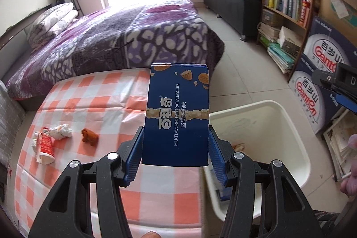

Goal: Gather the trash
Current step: 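Carry pink strip and blue box over the bin and open both tools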

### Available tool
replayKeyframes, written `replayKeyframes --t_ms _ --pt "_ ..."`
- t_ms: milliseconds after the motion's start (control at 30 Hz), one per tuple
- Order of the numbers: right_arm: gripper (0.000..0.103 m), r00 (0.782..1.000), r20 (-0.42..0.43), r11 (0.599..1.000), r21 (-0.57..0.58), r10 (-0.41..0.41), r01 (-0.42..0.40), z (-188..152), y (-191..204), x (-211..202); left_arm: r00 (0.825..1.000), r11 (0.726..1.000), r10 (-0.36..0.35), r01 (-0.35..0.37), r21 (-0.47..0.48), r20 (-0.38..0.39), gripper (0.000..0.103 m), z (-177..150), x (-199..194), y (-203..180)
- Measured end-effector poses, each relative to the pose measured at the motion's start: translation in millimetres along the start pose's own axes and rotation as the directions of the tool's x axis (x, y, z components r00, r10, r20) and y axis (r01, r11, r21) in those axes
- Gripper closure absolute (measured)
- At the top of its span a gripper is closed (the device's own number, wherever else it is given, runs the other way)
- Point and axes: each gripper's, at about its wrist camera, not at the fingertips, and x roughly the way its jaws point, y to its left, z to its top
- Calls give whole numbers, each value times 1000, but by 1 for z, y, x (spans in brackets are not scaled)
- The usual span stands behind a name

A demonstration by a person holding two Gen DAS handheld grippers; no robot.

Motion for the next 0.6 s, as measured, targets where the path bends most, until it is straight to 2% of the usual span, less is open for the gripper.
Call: replayKeyframes --t_ms 133,267,300,367,400,600 --pt "21 1000 6 1000 21 -13 13 3 -18 -3 998 998 -52 52 21 -18 49 -1 2 -21" --pt "19 1000 4 998 58 -18 18 6 -37 -5 988 988 -149 150 29 -50 49 -2 5 -37" --pt "19 1000 1 997 75 -15 14 8 -43 -5 984 985 -168 170 33 -55 47 -3 5 -41" --pt "17 1000 0 995 98 -11 11 9 -50 -6 975 977 -210 212 27 -72 33 -4 5 -47" --pt "17 1000 0 993 114 -9 9 11 -54 -7 972 974 -223 225 23 -79 33 -5 5 -49" --pt "12 1000 4 989 148 -4 3 12 -62 -10 971 975 -220 223 15 -98 30 -6 6 -52"
